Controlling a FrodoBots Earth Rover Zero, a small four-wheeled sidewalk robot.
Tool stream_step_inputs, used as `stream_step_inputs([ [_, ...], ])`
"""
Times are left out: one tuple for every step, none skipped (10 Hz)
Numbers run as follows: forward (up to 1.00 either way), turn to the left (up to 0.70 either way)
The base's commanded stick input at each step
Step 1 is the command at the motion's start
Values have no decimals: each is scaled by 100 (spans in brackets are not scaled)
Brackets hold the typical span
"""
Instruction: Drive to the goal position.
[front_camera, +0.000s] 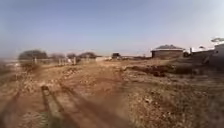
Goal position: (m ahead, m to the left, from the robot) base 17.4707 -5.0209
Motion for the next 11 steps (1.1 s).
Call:
stream_step_inputs([
  [70, 0],
  [70, 0],
  [70, 0],
  [70, 0],
  [70, 0],
  [70, 0],
  [70, 0],
  [70, 0],
  [70, 0],
  [70, 0],
  [70, 0],
])
